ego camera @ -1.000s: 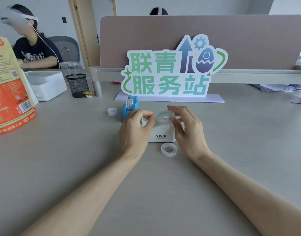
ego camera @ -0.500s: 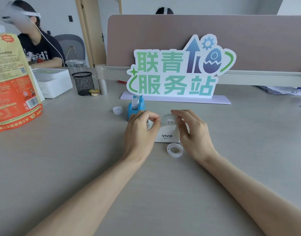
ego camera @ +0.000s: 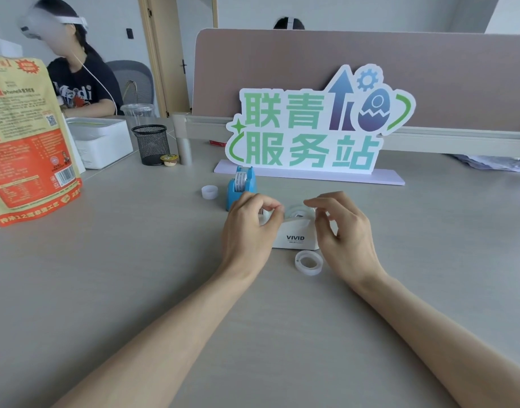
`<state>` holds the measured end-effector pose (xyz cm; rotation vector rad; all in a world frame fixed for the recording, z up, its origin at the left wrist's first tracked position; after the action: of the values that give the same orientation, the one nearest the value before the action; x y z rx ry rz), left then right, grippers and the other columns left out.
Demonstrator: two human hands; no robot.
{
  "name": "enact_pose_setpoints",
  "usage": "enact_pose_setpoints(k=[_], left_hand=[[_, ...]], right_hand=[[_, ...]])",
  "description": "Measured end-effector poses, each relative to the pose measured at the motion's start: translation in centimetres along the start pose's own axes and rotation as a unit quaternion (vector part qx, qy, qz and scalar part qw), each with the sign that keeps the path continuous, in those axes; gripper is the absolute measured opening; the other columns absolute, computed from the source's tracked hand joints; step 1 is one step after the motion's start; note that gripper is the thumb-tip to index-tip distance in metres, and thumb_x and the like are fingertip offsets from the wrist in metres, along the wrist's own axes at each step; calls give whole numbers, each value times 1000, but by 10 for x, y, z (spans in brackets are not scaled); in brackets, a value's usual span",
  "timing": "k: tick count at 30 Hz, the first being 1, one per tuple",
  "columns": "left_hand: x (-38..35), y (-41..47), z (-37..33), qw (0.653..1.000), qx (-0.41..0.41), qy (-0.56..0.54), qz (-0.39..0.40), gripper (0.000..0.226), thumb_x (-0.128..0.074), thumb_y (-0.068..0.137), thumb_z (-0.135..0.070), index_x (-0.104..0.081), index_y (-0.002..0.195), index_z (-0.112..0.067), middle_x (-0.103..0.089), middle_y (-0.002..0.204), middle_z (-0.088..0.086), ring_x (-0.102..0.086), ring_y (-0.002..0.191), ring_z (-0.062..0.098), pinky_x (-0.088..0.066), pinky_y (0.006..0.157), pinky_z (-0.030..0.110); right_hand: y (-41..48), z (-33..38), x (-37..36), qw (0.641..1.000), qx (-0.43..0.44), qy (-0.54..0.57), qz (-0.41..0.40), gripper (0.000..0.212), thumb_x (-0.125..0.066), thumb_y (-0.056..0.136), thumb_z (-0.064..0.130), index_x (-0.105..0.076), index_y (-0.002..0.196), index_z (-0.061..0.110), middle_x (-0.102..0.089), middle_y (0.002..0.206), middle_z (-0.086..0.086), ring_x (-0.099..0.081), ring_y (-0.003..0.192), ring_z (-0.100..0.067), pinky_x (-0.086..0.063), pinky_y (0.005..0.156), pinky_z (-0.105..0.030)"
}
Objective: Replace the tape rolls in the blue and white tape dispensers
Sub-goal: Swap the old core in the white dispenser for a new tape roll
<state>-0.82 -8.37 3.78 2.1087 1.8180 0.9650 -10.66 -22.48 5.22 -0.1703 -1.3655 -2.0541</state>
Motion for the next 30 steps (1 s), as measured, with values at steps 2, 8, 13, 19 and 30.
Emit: enact_pose_setpoints(k=[2, 8, 13, 19, 30], left_hand=[[0, 0, 0, 1000, 1, 0, 0, 6, -66, 82, -21, -66, 77, -24, -64, 89, -11, -58, 89, 11, -50, 77, 34], [1, -1, 0, 1000, 3, 0, 0, 9, -66, 82, -22, -64, 75, -27, -64, 88, -11, -58, 87, 10, -48, 76, 29], [1, 0, 1, 1000, 8, -5, -2, 6, -66, 82, -23, -65, 76, -25, -64, 88, -11, -58, 87, 10, -47, 75, 29], [1, 1, 2, 1000, 12, 6, -6, 6, -66, 82, -24, -67, 76, -24, -64, 85, -13, -56, 79, 7, -41, 69, 20], [5, 1, 1, 1000, -2, 19, -21, 7, -68, 83, -25, -69, 77, -21, -63, 83, -11, -57, 76, 11, -39, 68, 22]], right_hand=[[-1, 0, -2, 1000, 1, -2, 9, 28, -50, 87, 0, -72, 102, 9, -64, 103, -3, -61, 83, -15, -51, 75, -35], [-1, 1, -3, 1000, -4, 1, 8, 29, -51, 84, 2, -73, 101, 9, -66, 103, -3, -60, 87, -11, -52, 77, -33], [-1, 2, -2, 1000, -2, 1, 4, 31, -52, 81, 2, -75, 100, 10, -67, 102, -3, -55, 83, -2, -48, 77, -18], [-3, 2, 0, 1000, -19, 3, 3, 33, -52, 79, 8, -77, 101, 13, -69, 103, 0, -59, 80, -5, -53, 75, -32], [-3, 2, 5, 999, -38, 7, -12, 34, -52, 76, 8, -78, 98, 10, -72, 100, -1, -70, 79, -17, -54, 72, -33]])
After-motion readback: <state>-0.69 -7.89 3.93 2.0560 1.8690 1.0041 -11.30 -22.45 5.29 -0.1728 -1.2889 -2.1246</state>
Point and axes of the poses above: each hand's wrist, its own y-axis towards the middle knuckle, its own x-axis out of the back of the hand, z = x × y, the point moved 9 cm from there along y, towards the middle knuckle
